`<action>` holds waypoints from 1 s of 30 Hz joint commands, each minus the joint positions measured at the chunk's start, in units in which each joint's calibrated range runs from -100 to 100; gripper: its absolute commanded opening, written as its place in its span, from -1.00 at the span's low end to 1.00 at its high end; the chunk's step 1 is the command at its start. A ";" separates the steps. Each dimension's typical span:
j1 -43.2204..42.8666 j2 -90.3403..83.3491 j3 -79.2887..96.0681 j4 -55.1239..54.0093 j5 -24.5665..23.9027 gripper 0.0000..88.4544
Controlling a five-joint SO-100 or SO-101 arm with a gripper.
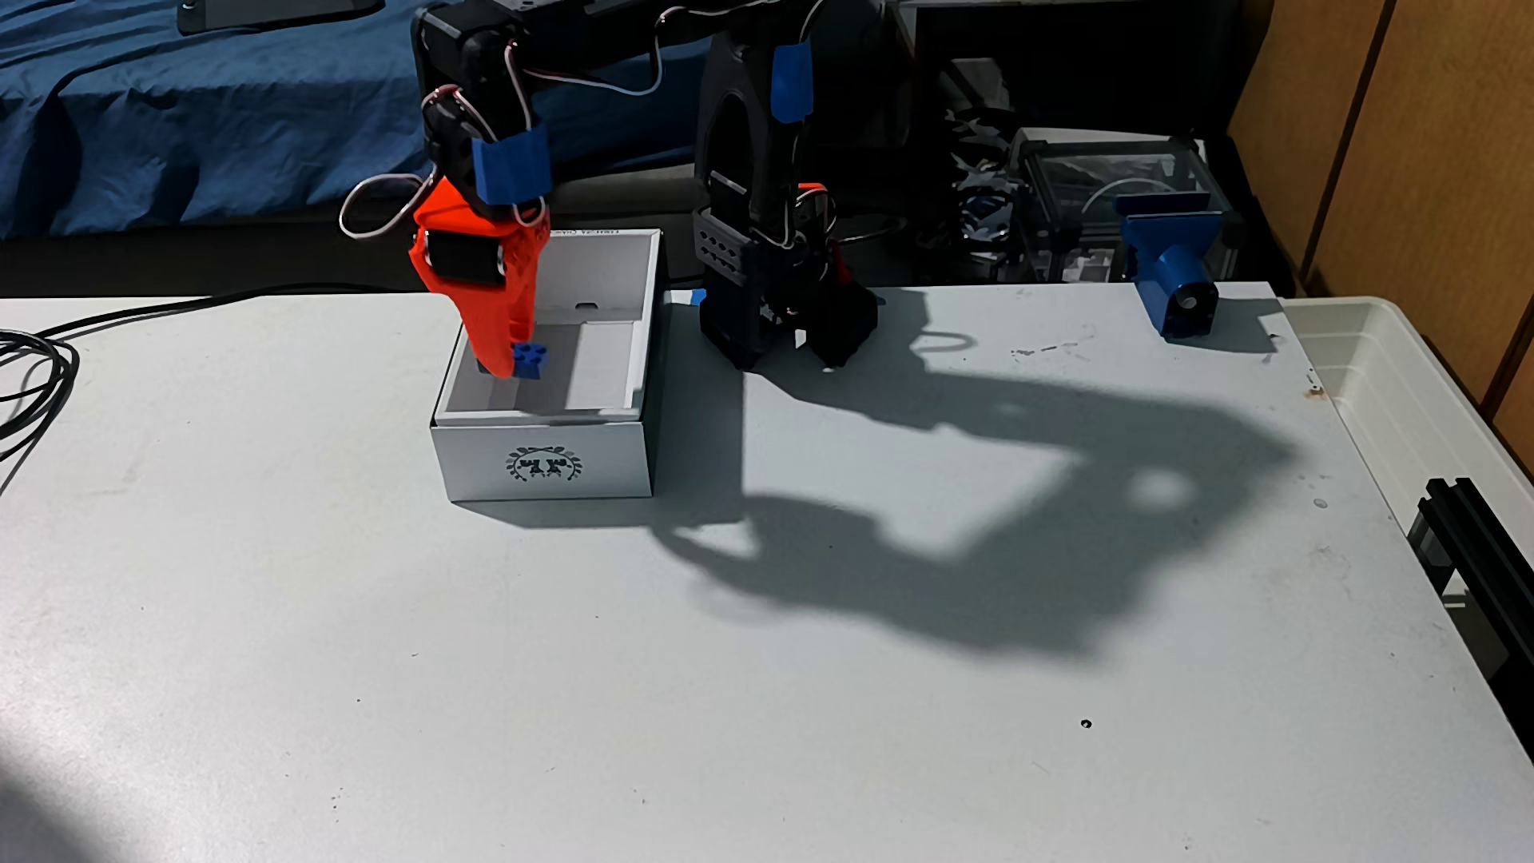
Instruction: Grab the blue brick and place in box
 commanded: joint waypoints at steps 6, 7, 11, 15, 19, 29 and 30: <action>6.21 -7.41 8.34 -0.64 5.65 -0.98; 6.58 -8.51 9.32 -0.81 5.81 -0.98; 7.47 -13.75 14.55 -3.14 6.02 -0.98; 7.47 -19.08 21.29 -6.32 5.97 -0.98; 7.55 -23.90 26.88 -8.74 5.97 -0.98; 7.55 -26.86 30.34 -9.51 5.91 -0.97; 7.55 -26.86 30.34 -9.51 5.91 -0.97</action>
